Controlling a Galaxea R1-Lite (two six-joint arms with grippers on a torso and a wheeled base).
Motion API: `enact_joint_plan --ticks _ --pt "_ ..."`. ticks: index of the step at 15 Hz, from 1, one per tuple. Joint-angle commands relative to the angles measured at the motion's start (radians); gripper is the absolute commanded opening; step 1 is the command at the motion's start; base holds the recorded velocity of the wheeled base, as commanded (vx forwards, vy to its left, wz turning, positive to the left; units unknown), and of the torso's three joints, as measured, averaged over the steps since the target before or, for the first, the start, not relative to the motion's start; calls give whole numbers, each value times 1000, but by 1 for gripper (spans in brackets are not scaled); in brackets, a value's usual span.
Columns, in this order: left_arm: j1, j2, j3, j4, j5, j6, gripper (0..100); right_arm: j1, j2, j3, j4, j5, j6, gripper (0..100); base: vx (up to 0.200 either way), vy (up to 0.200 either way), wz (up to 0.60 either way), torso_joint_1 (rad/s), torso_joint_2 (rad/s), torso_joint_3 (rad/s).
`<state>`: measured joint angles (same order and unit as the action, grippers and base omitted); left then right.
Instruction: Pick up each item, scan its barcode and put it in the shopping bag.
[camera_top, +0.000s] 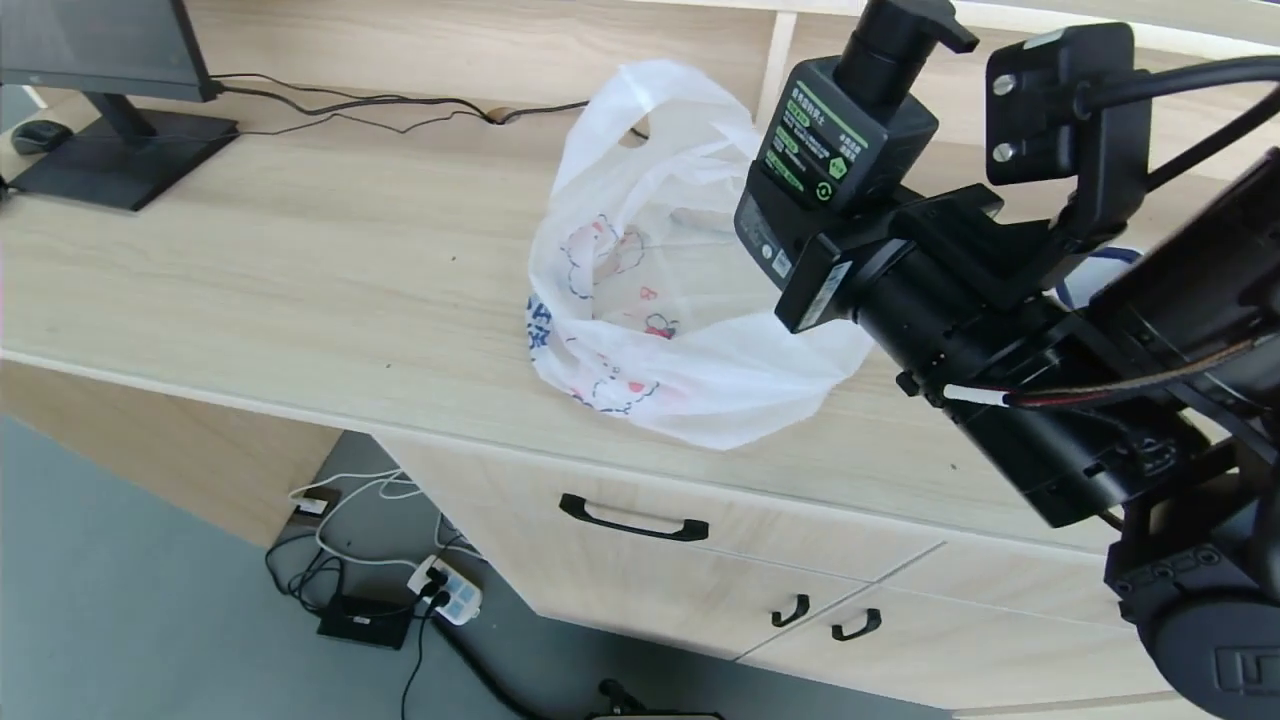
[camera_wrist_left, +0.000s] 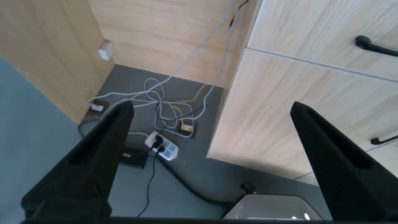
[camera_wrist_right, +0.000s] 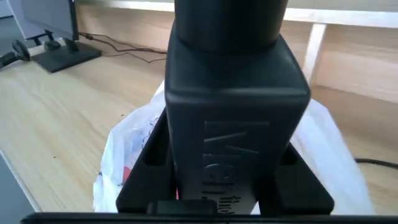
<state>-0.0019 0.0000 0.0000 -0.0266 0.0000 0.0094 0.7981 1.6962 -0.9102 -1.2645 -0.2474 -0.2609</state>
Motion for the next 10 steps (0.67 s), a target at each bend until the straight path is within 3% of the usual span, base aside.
enact_joint_plan --ticks 1,2,5,6,7,10 --pt "0 2 0 -1 0 0 100 -13 36 -39 27 19 0 0 0 0 600 -2 7 2" --pt "0 2 0 -1 0 0 100 -46 63 -62 40 40 -5 0 0 0 0 0 0 0" --pt "0 2 0 -3 0 -2 100 -286 99 -82 42 220 -103 0 0 0 0 0 0 0" --pt "0 2 0 -4 0 -3 100 -378 105 -95 42 370 -215 0 0 0 0 0 0 0" --pt "0 2 0 -6 0 -3 100 -427 108 -114 42 453 -305 0 0 0 0 0 0 0" --pt "0 2 0 -6 0 -2 100 -419 134 -116 42 511 -405 0 0 0 0 0 0 0"
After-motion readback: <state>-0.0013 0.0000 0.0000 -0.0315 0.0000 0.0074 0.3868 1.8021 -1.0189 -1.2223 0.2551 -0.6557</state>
